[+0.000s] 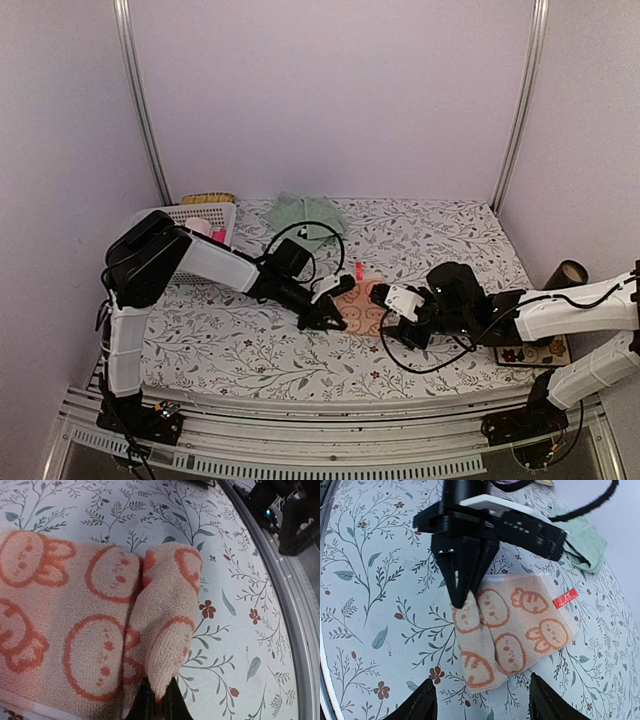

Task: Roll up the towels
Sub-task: Roll the towel at the center of the board.

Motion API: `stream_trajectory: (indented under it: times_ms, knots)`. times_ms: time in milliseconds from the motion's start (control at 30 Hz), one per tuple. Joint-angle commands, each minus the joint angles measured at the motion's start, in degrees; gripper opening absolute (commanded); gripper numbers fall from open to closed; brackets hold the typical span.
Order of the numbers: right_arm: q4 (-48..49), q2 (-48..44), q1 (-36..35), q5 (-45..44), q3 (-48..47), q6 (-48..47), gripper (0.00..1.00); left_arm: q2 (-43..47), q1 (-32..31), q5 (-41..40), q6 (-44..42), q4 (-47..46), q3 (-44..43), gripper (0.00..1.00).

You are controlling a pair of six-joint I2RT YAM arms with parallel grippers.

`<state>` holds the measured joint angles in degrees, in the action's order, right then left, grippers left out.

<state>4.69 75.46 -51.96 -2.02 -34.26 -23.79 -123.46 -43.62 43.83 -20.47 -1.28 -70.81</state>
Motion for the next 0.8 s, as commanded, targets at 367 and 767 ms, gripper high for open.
stream_trajectory:
  times_ms: [367, 767]
  knots:
    - [16.36, 8.18, -10.77, -18.92, 3.43, -21.54, 0.64, -8.21, 4.27, 1.61, 13.59, 17.72, -13.08, 0.0]
    - [21.58, 21.08, -12.9, -27.02, 1.5, -27.0, 0.63, -12.87, 5.47, 5.36, 21.43, 19.62, -15.7, 0.0]
